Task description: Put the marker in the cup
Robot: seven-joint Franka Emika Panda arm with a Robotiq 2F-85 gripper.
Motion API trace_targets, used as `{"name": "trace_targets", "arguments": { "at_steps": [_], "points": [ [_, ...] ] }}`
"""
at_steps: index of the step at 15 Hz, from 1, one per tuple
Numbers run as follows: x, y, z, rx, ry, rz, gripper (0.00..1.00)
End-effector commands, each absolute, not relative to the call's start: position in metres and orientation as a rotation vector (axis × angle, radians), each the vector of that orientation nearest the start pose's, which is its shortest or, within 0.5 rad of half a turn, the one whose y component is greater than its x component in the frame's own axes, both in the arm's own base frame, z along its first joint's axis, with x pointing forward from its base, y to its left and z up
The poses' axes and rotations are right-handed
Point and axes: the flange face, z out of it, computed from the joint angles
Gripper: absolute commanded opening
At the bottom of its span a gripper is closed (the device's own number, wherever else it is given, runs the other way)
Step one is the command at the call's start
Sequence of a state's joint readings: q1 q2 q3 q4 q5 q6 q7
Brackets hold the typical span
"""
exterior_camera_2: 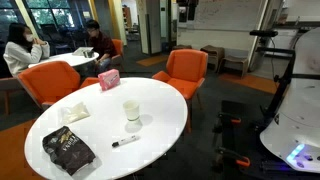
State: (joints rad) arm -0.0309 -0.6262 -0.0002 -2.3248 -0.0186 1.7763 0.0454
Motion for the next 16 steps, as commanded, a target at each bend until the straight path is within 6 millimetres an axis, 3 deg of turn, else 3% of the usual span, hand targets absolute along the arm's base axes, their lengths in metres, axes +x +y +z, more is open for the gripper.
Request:
{"name": "trace_targets", "arguments": {
  "at_steps": [1, 5, 8, 12, 16],
  "points": [
    [0.369, -0.013, 0.571, -3.155, 0.116, -0.123, 1.00],
    [0.369, -0.013, 0.571, -3.155, 0.116, -0.123, 1.00],
    [0.392, 0.000, 0.554, -3.188, -0.090, -0.107, 1.00],
    [0.439, 0.030, 0.500, -3.184, -0.450, -0.016, 1.00],
    [0.483, 0.054, 0.424, -3.125, -0.822, 0.071, 1.00]
  ]
}}
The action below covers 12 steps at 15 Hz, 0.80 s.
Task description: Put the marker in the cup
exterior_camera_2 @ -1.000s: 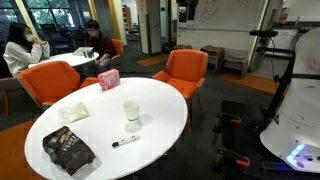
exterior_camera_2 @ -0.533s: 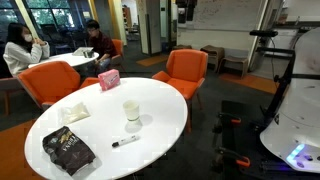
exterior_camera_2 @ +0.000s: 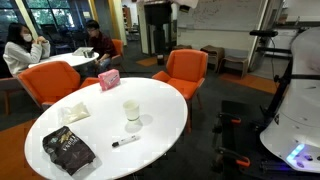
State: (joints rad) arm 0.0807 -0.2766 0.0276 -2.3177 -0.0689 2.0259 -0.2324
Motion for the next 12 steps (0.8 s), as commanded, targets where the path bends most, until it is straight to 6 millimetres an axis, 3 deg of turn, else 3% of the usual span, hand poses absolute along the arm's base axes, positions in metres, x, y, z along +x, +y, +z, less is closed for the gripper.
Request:
{"name": "trace_targets", "arguments": {
  "at_steps": [1, 3, 7, 12],
  "points": [
    [0.491, 0.059, 0.405, -3.110, -0.911, 0.079, 1.00],
    [0.506, 0.066, 0.371, -3.086, -1.085, 0.107, 1.00],
    [0.526, 0.081, 0.321, -3.026, -1.313, 0.037, 1.00],
    [0.537, 0.094, 0.287, -2.933, -1.314, -0.095, 1.00]
  ]
}}
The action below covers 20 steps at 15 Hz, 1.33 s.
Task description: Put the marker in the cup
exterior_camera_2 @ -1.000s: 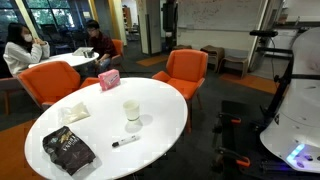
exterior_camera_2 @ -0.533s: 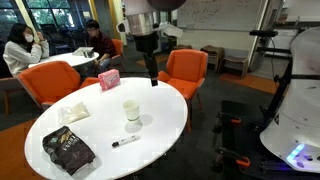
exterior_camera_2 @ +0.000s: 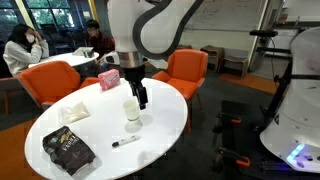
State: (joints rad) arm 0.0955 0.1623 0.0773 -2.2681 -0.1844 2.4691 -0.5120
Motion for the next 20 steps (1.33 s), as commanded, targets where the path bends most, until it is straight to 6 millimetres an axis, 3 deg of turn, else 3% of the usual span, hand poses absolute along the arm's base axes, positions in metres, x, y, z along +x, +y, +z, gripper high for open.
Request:
{"name": "trace_targets", "arguments": {
  "at_steps": [1, 6, 9, 16, 20],
  "points": [
    [0.535, 0.094, 0.290, -2.951, -1.243, -0.102, 1.00],
    [0.535, 0.094, 0.287, -2.961, -1.251, -0.078, 1.00],
    [0.542, 0.098, 0.271, -2.919, -1.308, -0.087, 1.00],
    [0.583, 0.111, 0.186, -2.837, -1.375, 0.030, 1.00],
    [0.612, 0.126, 0.153, -2.827, -1.407, 0.046, 0.99]
  ]
}}
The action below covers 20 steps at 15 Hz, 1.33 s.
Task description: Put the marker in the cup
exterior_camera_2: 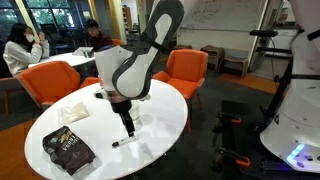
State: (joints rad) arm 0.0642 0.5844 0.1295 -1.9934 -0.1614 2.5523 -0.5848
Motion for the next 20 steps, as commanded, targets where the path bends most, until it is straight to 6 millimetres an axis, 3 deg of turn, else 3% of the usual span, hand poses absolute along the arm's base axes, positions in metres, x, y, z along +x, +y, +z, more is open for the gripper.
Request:
{"name": "trace_targets", "arguments": {
  "at_steps": [1, 5, 9, 12, 20],
  "points": [
    [0.618, 0.130, 0.148, -2.820, -1.417, 0.043, 0.96],
    [0.636, 0.137, 0.127, -2.832, -1.404, 0.060, 0.86],
    [0.649, 0.141, 0.115, -2.833, -1.392, 0.073, 0.84],
    [0.653, 0.148, 0.109, -2.824, -1.409, 0.096, 0.77],
    [0.656, 0.159, 0.101, -2.851, -1.419, 0.105, 0.11]
  ]
}}
